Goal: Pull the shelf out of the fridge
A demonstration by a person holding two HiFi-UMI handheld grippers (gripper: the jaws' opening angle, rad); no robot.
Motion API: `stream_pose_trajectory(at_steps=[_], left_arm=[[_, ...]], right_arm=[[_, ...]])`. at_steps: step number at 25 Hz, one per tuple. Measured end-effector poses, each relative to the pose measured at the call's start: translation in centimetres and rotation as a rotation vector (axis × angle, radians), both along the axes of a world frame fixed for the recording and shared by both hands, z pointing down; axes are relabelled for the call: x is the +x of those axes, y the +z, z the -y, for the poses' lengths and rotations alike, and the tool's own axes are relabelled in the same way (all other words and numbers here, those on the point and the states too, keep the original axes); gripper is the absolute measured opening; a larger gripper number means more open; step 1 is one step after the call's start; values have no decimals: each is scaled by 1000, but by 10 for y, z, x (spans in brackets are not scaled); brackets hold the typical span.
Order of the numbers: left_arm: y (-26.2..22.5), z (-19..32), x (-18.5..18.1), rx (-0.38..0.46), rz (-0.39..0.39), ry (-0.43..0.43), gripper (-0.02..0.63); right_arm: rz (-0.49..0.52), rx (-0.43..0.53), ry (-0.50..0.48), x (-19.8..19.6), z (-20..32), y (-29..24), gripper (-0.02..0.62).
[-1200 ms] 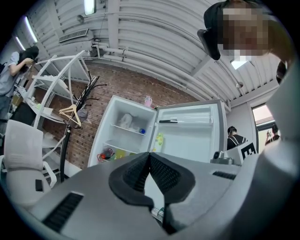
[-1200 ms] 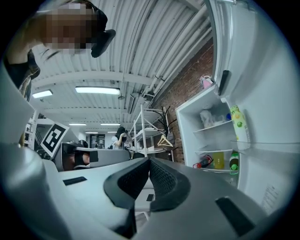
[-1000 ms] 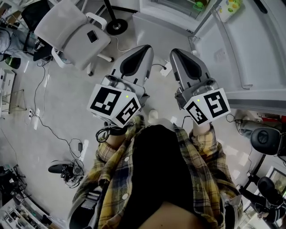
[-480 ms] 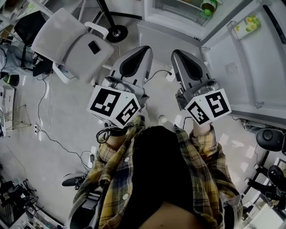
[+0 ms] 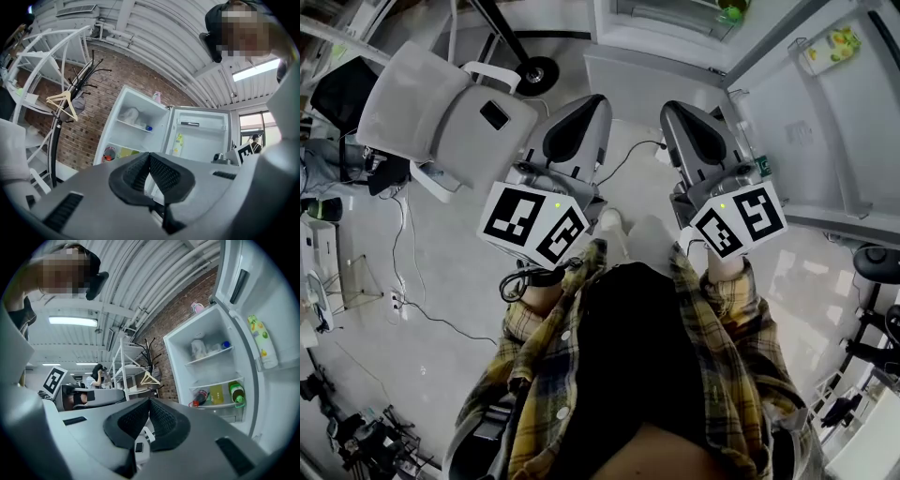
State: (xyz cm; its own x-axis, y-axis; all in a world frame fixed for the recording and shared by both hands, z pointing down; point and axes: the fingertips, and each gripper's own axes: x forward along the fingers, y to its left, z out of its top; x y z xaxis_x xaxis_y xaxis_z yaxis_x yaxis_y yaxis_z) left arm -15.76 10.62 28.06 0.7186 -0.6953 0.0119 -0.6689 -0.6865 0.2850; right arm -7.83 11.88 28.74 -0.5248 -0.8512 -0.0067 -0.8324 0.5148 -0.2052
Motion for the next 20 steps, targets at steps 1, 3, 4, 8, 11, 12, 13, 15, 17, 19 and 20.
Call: stream_pose_trajectory(at_steps=[1,3,4,8,11,12,13,15,17,19,20], left_arm=[[2,3,1,-6,1,11,5],[6,9,5,-16,2,32,5],[8,12,7,-21,2,43,5],[14,26,17,-40,4,80,5],[17,40,25,-46,4,91,5],[18,44,28,-46,4,91,5],[18,49,30,-45,3,90,5],[19,59,34,-44,3,88,5],[19,71,39,-39,2,86,5],[16,86,45,-32,-2,79,5],[15,94,49,-27,-4,75,5]], right_arm=[[0,-7,9,1,2,2,19],[1,-17,26,4,7,6,20],[1,-22,34,6,10,7,19],[2,-41,66,14,22,13,20],[5,-48,79,23,35,16,20],[7,-49,82,27,39,17,20],[11,-49,83,30,44,17,20],[19,-49,86,38,54,17,20],[21,-43,90,45,67,16,20],[21,-33,90,53,82,13,20],[21,-30,86,57,89,12,19]])
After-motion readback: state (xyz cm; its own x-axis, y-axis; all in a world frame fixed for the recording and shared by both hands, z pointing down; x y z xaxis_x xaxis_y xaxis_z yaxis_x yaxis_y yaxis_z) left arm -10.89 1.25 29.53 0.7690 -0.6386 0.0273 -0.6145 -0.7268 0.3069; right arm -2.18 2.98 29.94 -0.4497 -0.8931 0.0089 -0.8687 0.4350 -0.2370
